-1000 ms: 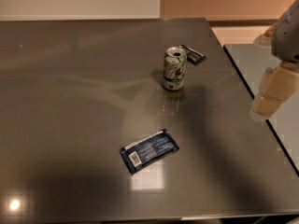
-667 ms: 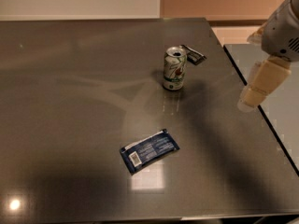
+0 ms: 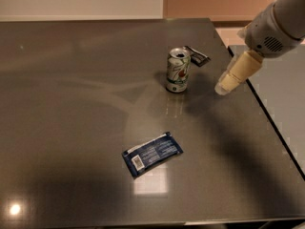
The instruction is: Knock 7up can over
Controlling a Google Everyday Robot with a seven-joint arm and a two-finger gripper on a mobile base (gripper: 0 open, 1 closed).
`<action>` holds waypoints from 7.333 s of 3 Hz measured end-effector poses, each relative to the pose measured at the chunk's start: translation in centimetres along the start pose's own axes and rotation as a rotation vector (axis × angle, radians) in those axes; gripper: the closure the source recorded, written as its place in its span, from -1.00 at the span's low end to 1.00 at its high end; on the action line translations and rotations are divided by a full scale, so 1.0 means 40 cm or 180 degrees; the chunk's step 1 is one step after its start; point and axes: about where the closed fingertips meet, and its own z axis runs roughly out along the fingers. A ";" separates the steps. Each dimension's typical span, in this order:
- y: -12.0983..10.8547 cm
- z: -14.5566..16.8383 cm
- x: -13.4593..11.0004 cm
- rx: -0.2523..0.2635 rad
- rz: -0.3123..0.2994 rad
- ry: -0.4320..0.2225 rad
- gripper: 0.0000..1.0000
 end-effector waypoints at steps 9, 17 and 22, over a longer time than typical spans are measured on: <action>-0.046 0.315 -0.189 -0.0284 0.0478 -0.1186 -1.00; 0.051 0.148 -0.110 -0.0804 -0.0351 0.0521 1.00; 0.136 0.239 -0.081 -0.1044 -0.0952 0.1222 -1.00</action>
Offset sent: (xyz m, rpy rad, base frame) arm 0.0769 0.0547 -0.0121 0.2877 -0.0594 -0.0322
